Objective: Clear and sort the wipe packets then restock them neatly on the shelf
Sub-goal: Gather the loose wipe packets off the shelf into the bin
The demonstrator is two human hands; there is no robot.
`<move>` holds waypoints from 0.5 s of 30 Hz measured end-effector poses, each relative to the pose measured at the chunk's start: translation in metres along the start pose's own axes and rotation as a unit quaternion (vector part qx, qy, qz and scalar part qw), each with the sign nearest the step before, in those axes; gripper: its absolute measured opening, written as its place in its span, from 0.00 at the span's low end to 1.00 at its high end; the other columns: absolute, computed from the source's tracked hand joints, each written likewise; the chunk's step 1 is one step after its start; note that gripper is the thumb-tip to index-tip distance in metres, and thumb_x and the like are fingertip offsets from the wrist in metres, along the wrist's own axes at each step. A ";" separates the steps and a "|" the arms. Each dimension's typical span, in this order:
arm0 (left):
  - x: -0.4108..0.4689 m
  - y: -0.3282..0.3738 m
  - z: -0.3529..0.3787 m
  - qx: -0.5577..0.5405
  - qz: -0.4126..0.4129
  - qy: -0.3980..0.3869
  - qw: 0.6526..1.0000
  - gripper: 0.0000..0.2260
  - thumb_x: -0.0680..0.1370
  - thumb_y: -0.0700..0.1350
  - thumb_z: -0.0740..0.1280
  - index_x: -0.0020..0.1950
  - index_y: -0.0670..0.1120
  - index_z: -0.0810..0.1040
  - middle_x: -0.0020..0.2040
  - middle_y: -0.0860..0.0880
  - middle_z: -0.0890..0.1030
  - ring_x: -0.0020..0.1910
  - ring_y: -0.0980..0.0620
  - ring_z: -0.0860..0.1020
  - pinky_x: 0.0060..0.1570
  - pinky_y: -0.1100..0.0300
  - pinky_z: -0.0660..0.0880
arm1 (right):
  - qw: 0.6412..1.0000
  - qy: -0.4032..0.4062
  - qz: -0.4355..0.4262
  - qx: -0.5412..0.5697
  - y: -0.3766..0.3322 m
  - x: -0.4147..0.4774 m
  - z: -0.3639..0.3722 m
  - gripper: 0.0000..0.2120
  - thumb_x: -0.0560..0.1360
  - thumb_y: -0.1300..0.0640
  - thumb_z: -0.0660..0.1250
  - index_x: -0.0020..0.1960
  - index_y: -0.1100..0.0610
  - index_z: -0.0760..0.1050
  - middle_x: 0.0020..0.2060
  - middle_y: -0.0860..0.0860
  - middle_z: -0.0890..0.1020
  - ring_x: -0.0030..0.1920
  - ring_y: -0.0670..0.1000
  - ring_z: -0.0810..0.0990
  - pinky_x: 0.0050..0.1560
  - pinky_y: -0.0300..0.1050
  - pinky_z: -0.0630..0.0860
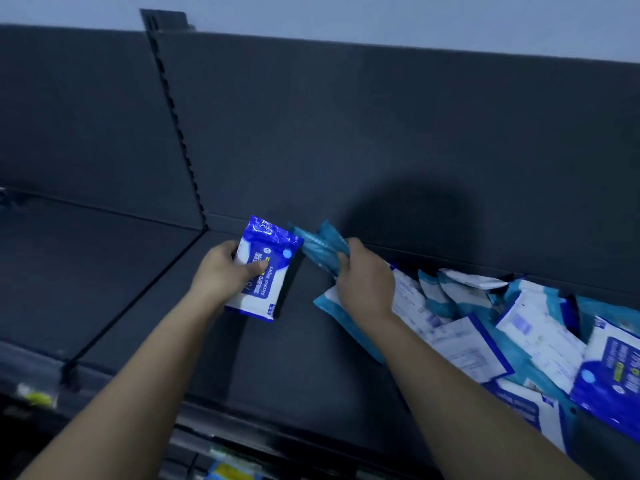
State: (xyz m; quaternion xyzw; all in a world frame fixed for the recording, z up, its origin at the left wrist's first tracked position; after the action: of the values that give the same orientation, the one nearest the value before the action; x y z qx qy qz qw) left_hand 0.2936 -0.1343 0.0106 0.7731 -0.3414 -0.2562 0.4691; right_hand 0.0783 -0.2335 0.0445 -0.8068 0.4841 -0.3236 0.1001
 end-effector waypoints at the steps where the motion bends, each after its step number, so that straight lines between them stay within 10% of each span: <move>1: -0.008 -0.003 -0.009 -0.042 -0.008 0.020 0.999 0.08 0.72 0.43 0.74 0.49 0.46 0.78 0.45 0.48 0.84 0.41 0.48 0.82 0.51 0.49 0.79 | 0.999 0.000 0.015 0.035 -0.004 -0.002 0.000 0.08 0.81 0.55 0.58 0.53 0.59 0.72 0.45 0.56 0.80 0.47 0.57 0.78 0.40 0.46 0.65; 9: -0.081 -0.031 -0.074 -0.253 -0.032 0.167 0.952 0.06 0.77 0.39 0.68 0.52 0.47 0.76 0.50 0.44 0.83 0.41 0.47 0.82 0.49 0.48 0.80 | 0.959 -0.046 0.042 0.276 -0.083 -0.037 0.018 0.08 0.80 0.56 0.59 0.45 0.59 0.71 0.36 0.47 0.75 0.38 0.52 0.72 0.37 0.45 0.61; 15: -0.136 -0.071 -0.141 -0.323 -0.035 0.267 0.907 0.07 0.78 0.38 0.67 0.55 0.46 0.76 0.48 0.46 0.84 0.45 0.46 0.83 0.50 0.42 0.79 | 0.893 -0.114 0.022 0.435 -0.161 -0.084 0.052 0.05 0.78 0.57 0.63 0.44 0.56 0.74 0.39 0.47 0.81 0.41 0.50 0.79 0.45 0.52 0.78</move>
State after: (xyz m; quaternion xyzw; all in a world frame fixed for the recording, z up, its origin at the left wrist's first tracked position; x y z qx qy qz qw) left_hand 0.3285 0.0704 0.0175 0.6300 -0.0748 -0.1530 0.7577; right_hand 0.1984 -0.0880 0.0449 -0.7036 0.2978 -0.4051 0.5022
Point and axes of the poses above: each hand's wrist, its own x-axis towards the middle knuckle, its own z-axis out of the palm, y = z × x, the point moved 10 cm from there along x, towards the middle knuckle
